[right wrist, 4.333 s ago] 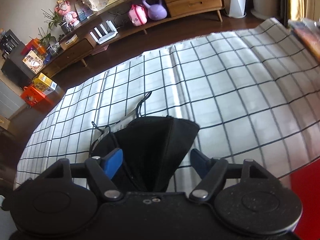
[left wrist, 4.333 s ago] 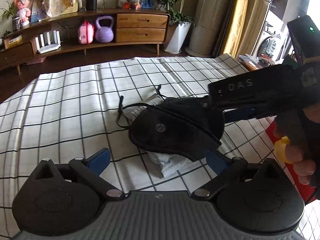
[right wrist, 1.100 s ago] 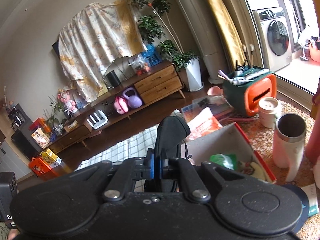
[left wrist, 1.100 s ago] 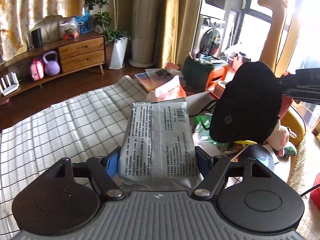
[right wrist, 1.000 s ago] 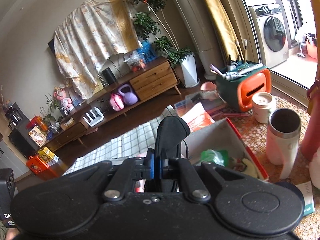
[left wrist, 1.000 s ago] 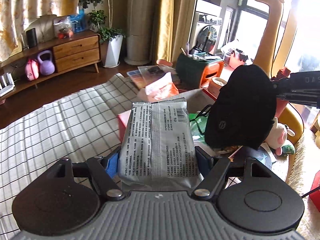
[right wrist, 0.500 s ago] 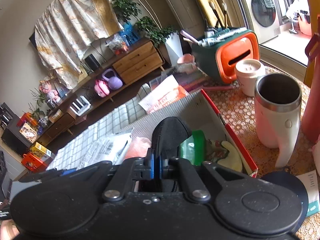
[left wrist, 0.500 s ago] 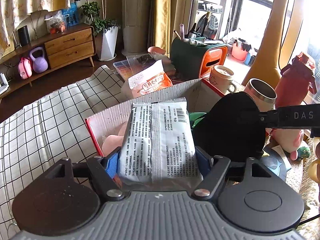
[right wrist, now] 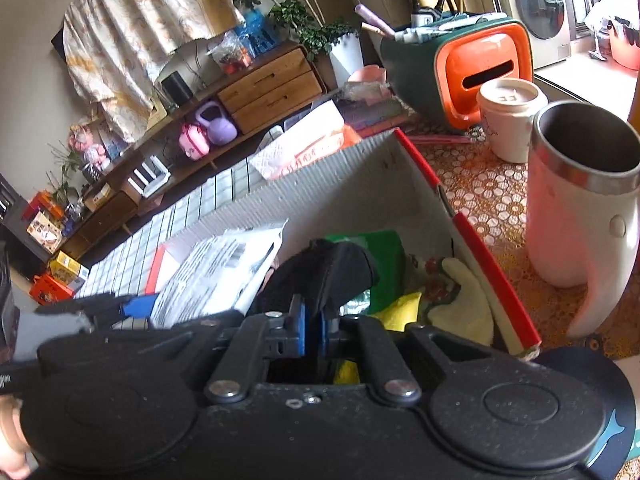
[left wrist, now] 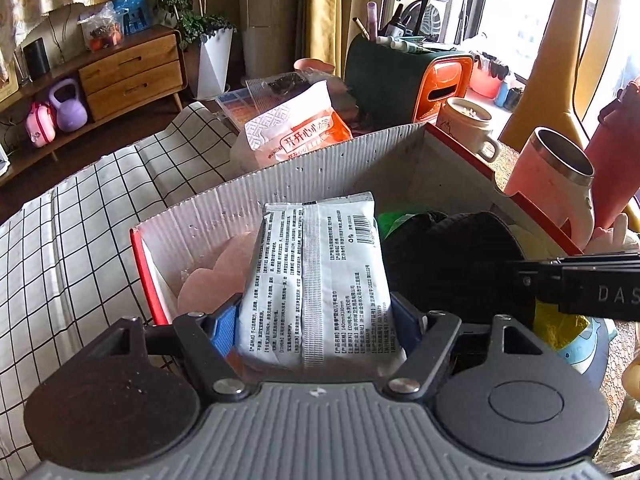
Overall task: Organize soft objects
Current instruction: 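Open the left tool to drop the packet while the right tool releases the black bag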
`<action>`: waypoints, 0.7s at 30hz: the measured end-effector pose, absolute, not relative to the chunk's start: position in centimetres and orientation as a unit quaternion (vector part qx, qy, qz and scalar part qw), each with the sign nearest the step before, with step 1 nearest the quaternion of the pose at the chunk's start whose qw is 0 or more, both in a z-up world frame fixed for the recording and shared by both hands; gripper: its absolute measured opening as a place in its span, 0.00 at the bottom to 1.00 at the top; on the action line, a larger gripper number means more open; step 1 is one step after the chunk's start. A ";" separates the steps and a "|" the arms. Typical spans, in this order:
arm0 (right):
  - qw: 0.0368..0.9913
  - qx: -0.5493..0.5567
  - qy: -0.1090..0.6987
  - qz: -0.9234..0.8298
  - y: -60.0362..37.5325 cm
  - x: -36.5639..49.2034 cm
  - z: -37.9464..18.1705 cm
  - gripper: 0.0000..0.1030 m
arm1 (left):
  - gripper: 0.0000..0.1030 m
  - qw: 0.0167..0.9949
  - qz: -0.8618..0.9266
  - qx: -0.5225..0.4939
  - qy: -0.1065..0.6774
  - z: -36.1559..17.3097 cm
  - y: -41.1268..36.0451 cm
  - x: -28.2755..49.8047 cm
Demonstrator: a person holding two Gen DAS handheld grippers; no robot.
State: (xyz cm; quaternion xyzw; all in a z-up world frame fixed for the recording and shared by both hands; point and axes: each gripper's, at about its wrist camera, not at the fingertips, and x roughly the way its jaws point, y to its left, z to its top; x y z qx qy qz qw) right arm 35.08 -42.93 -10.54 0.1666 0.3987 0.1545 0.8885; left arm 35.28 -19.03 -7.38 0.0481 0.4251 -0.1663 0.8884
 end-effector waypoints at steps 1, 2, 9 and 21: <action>0.888 0.162 0.401 0.154 -42.8 35.0 -10.7 0.07 | 0.73 0.886 -0.168 0.047 0.429 -7.6 -19.0 35.4; 0.888 0.157 0.403 0.153 -42.8 34.9 -10.8 0.08 | 0.73 0.884 -0.169 0.046 0.433 -7.9 -19.1 35.5; 0.888 0.152 0.406 0.155 -43.1 34.3 -10.5 0.19 | 0.75 0.880 -0.171 0.052 0.439 -8.5 -19.4 35.4; 0.902 0.112 0.381 0.172 -42.5 31.8 -8.2 0.50 | 0.78 0.887 -0.175 0.037 0.425 -6.0 -18.2 33.0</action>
